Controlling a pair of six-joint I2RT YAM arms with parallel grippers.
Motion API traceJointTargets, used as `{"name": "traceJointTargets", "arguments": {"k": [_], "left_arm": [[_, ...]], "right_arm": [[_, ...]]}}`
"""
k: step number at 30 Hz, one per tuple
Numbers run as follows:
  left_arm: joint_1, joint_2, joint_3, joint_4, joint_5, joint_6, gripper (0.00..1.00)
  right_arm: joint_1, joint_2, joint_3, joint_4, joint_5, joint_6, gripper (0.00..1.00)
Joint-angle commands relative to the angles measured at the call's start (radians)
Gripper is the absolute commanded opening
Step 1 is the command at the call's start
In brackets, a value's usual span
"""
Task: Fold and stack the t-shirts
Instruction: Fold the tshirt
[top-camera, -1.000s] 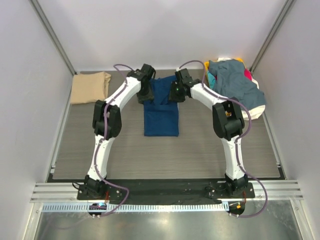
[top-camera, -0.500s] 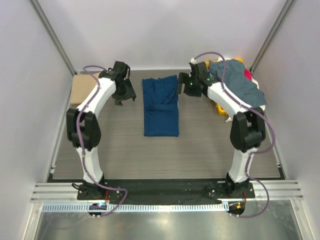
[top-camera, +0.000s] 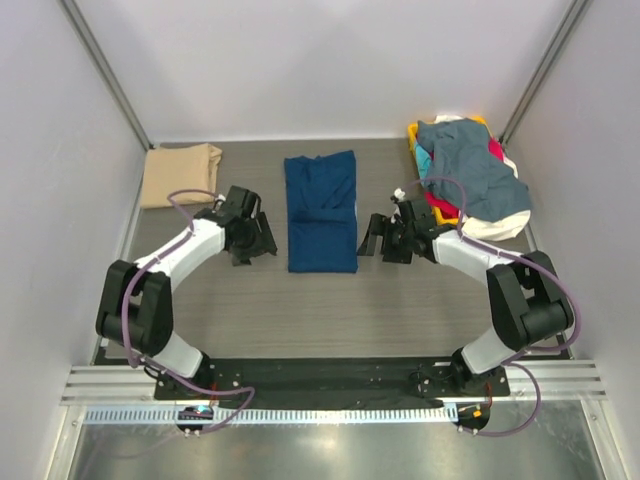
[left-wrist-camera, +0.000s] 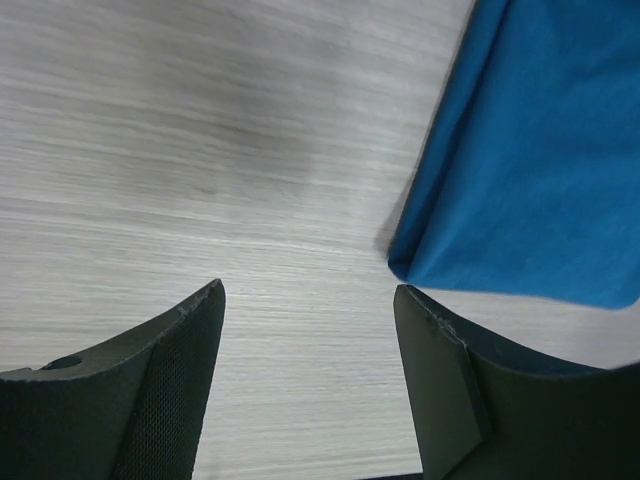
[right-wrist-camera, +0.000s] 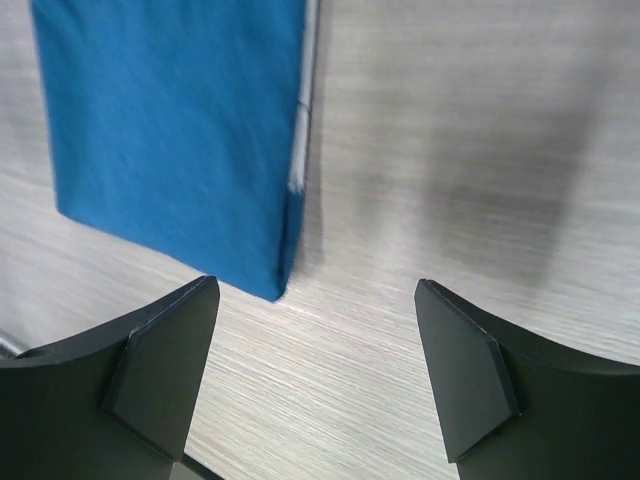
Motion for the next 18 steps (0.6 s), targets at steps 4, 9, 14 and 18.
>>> {"name": "traceJointTargets", "arguments": {"k": [4, 9, 14, 18], "left_arm": [[-0.013, -0.062, -0.147, 0.258, 0.095, -0.049, 0.70], [-0.018, -0.047, -0.201, 0.341, 0.144, -0.070, 0.69], [-0.035, -0.016, -0.239, 0.419, 0.162, -0.104, 0.68], [-0.044, 0.021, -0.273, 0.508, 0.190, -0.130, 0.67]], "right_arm": [[0.020, -0.006, -0.079, 0.243, -0.098, 0.076, 0.86], [0.028, 0.031, -0.087, 0.273, -0.104, 0.099, 0.85], [0.066, 0.070, -0.093, 0.284, -0.093, 0.115, 0.75], [0.092, 0.102, -0.114, 0.314, -0.086, 0.133, 0.59]]}}
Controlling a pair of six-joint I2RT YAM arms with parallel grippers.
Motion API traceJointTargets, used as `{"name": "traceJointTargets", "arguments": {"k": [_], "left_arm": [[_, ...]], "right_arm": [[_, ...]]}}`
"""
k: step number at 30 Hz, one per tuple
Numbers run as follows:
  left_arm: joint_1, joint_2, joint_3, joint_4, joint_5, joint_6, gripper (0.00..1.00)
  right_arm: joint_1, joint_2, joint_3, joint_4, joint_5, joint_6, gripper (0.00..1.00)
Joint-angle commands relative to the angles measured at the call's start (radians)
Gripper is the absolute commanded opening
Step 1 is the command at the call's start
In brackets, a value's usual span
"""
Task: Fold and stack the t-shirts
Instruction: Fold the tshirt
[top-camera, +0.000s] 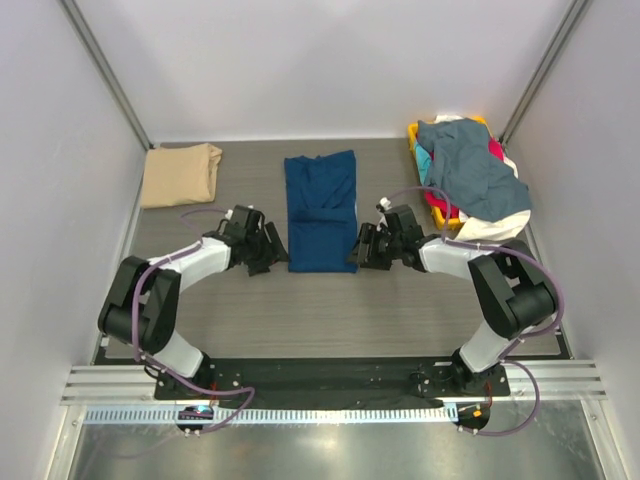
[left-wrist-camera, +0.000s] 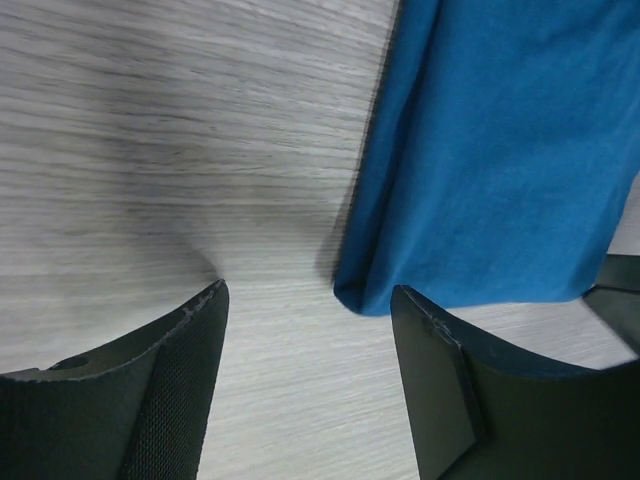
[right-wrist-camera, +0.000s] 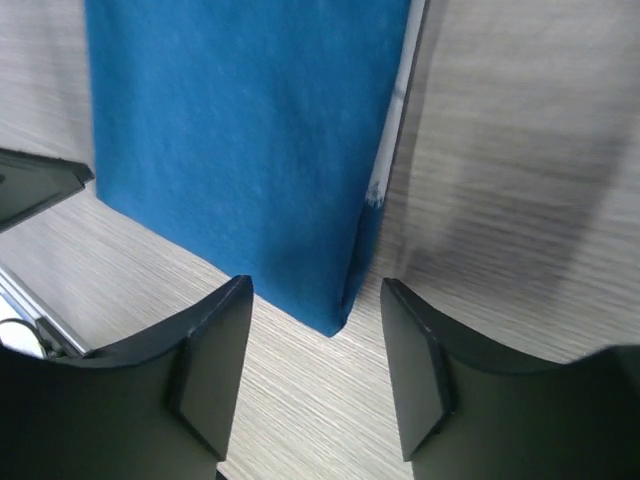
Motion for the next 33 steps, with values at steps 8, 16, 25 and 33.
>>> {"name": "traceJointTargets", "arguments": {"k": [8, 16, 25, 33], "left_arm": [[-0.027, 0.065, -0.067, 0.204, 0.057, -0.069, 0.66], [-0.045, 0.094, -0.093, 0.232, 0.060, -0.080, 0.54], [-0.057, 0.172, -0.124, 0.299, 0.089, -0.103, 0.23], [-0.103, 0.082, -0.150, 0.246, 0.052, -0.134, 0.00]], "right_arm": [[0.028, 0.086, -0.017, 0.089, 0.012, 0.025, 0.48], [0.028, 0.135, -0.009, 0.103, 0.008, 0.023, 0.37], [0.028, 0.141, -0.001, 0.083, 0.014, 0.014, 0.24], [0.028, 0.091, -0.015, 0.039, 0.023, 0.008, 0.01]]}}
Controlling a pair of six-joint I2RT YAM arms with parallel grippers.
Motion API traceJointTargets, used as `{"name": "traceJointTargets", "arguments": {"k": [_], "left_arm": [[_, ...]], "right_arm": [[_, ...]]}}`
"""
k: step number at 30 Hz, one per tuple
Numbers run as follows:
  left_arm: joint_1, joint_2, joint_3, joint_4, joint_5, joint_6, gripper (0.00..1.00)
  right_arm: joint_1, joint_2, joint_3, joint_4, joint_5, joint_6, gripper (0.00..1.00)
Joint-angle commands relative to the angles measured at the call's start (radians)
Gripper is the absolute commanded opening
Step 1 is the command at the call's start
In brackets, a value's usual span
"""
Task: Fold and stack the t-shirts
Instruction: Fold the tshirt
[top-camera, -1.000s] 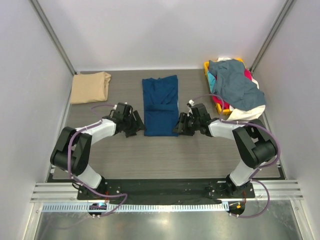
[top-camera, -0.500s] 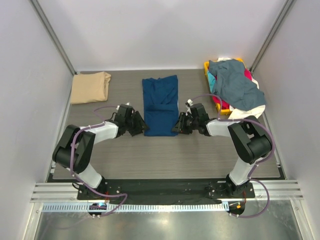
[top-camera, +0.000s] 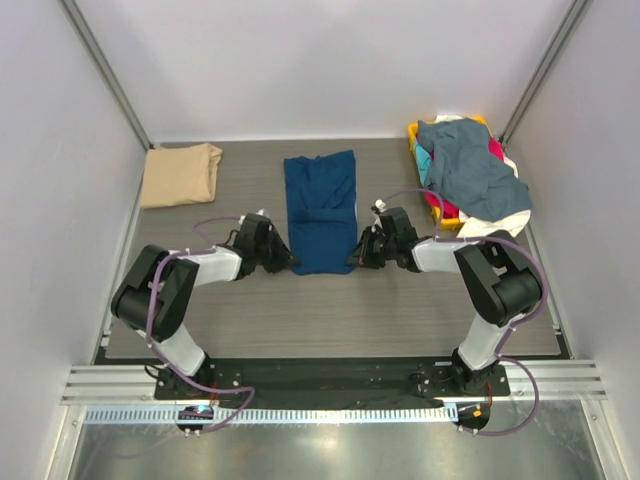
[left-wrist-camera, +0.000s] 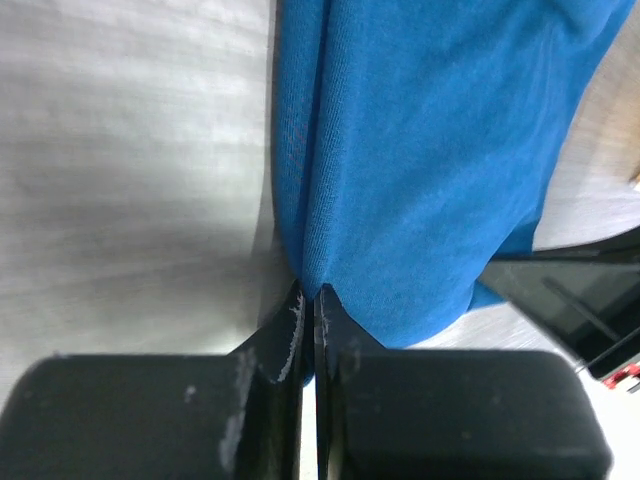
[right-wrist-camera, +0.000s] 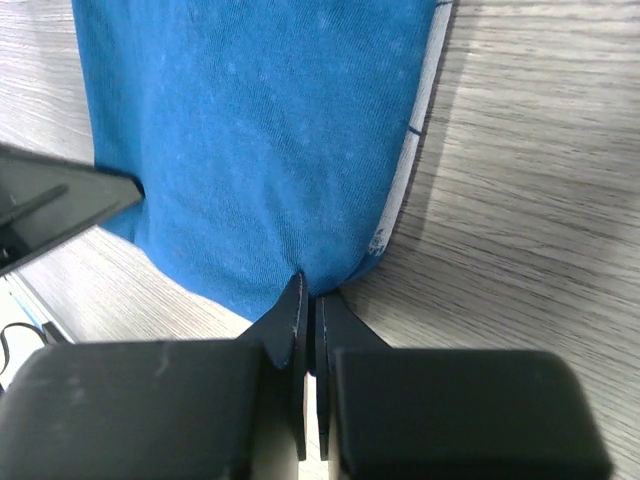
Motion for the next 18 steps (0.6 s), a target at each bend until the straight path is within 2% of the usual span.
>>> {"name": "traceJointTargets", "arguments": {"k": [1, 6, 11, 15, 18], "left_arm": [[-0.053, -0.050, -0.050, -0.168, -0.045, -0.001, 0.00], [-0.134, -0.223, -0.079, -0.302, -0.090, -0.031, 0.00], [-0.232, -0.398, -0.064, -0.515, -0.157, -0.073, 0.00], [-0.307, -0.535, -0.026, -0.674, -0.213, -0.111, 0.00], [-0.327, -0.612, -0.006, -0.768, -0.242, -0.139, 0.00]], "right_arm": [[0.006, -0.054, -0.017, -0.105, 0.042, -0.027, 0.01], [0.034, -0.226, -0.049, -0.228, 0.095, -0.045, 0.01], [0.112, -0.450, -0.054, -0.446, 0.188, -0.059, 0.01], [0.181, -0.643, -0.060, -0.587, 0.244, -0.015, 0.01], [0.230, -0.723, -0.077, -0.683, 0.274, 0.050, 0.01]]}}
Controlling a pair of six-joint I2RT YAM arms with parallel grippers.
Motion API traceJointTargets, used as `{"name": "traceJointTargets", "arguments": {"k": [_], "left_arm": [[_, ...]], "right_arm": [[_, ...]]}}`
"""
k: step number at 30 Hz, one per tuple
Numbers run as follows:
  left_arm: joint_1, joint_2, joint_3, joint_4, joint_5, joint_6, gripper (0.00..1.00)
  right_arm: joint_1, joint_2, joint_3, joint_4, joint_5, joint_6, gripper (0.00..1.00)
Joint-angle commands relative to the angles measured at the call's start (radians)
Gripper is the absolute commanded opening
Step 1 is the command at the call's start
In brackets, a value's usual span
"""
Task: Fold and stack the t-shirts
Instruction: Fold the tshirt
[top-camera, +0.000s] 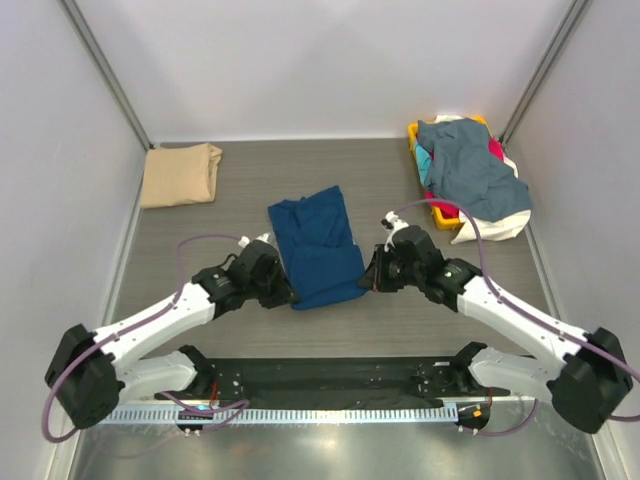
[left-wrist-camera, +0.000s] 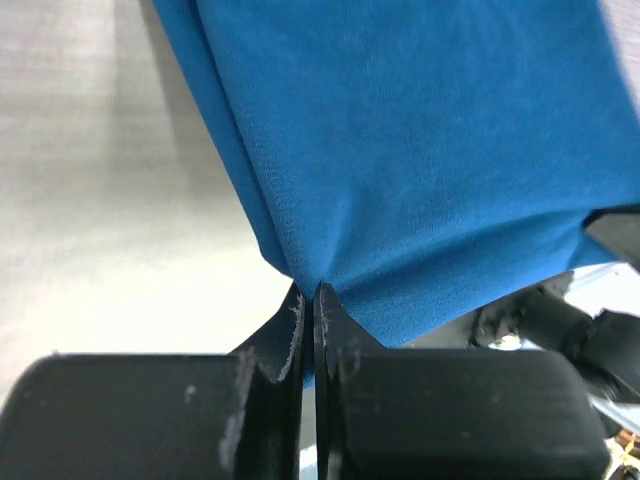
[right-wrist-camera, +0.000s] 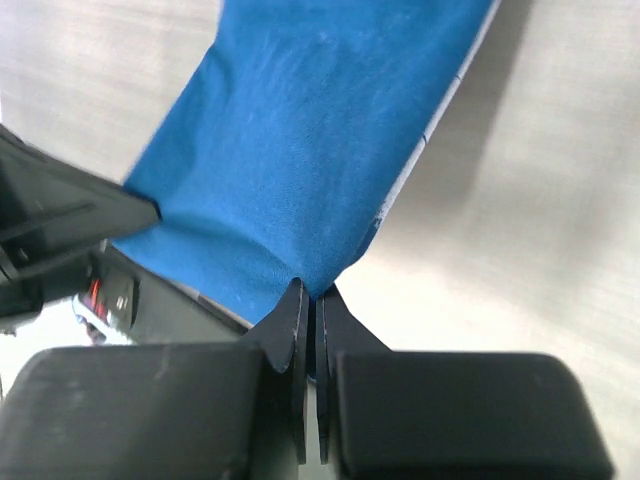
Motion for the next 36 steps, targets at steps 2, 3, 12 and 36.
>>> {"name": "traceJointTargets", "arguments": {"k": [2, 3, 12, 36], "left_arm": [[-0.021, -0.105, 0.047, -0.249, -0.073, -0.051, 0.00], [-0.027, -0.119, 0.051, -0.268, -0.074, -0.066, 0.00], [-0.031, -0.175, 0.136, -0.412, -0.194, -0.059, 0.00], [0.347, 0.417, 0.647, -0.377, -0.018, 0.265, 0.00]], "right_arm": [[0.057, -0.135, -0.026, -0.181, 0.100, 0.107, 0.01], [0.087, -0.151, -0.026, -0.193, 0.109, 0.124, 0.01], [0.157, -0.162, 0.079, -0.305, 0.308, 0.157, 0.01], [-0.122, 0.499, 0.658, -0.303, 0.287, -0.199, 0.01]]}}
